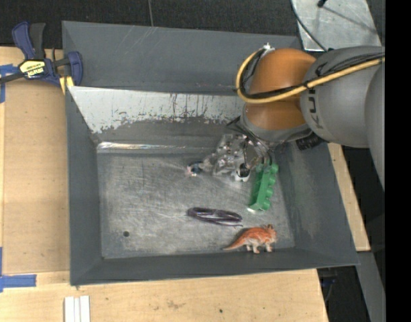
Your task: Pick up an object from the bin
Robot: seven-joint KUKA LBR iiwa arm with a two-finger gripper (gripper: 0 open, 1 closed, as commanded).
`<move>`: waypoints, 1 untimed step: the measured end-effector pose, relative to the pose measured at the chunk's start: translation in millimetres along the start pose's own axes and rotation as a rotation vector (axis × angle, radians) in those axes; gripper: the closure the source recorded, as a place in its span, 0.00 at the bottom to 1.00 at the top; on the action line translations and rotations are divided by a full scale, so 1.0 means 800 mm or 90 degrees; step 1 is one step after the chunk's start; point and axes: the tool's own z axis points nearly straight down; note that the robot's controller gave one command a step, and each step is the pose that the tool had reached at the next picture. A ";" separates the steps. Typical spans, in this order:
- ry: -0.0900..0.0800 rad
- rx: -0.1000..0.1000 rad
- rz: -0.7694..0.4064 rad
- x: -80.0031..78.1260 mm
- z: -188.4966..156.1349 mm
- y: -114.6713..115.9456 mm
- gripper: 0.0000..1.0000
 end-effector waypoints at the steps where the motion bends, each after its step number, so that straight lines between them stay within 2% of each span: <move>1: 0.011 -0.002 -0.094 0.041 -0.013 -0.050 1.00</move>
Offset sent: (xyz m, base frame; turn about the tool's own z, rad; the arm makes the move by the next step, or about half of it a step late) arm 0.0134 0.0168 0.0641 0.0015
